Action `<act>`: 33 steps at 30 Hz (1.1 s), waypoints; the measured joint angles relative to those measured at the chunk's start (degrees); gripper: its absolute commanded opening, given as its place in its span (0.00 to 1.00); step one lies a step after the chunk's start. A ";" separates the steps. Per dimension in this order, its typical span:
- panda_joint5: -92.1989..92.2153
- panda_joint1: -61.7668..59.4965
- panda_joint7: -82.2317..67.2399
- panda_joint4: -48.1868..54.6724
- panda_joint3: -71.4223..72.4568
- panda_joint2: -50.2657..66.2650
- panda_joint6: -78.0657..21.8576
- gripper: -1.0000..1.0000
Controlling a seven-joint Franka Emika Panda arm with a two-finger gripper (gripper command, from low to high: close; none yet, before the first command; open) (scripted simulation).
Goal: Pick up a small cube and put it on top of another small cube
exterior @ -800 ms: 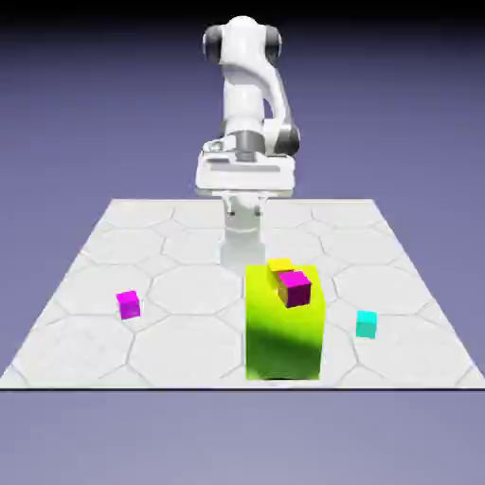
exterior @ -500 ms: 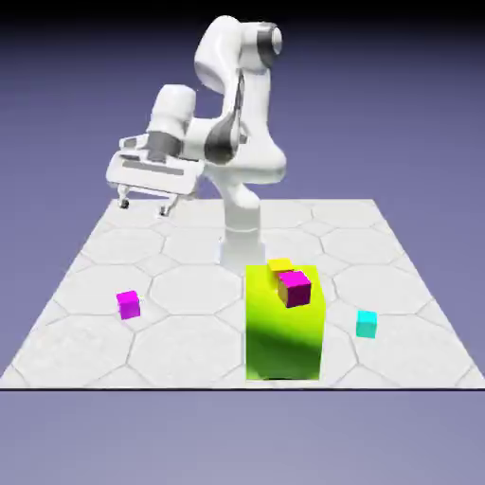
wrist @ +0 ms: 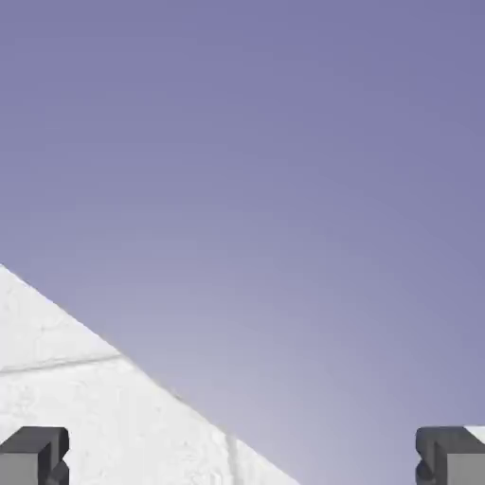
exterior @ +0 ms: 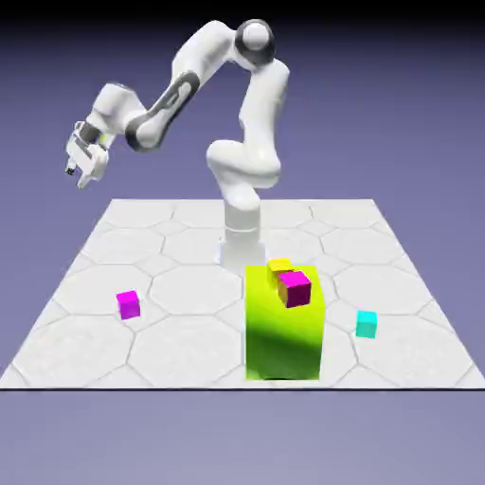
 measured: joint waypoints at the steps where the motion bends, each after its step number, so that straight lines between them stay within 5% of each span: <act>1: -1.10 -2.08 -0.53 0.22 -1.96 0.22 -0.35 0.50; 33: -36.24 -68.52 -17.58 7.21 -64.72 7.29 -11.61 0.50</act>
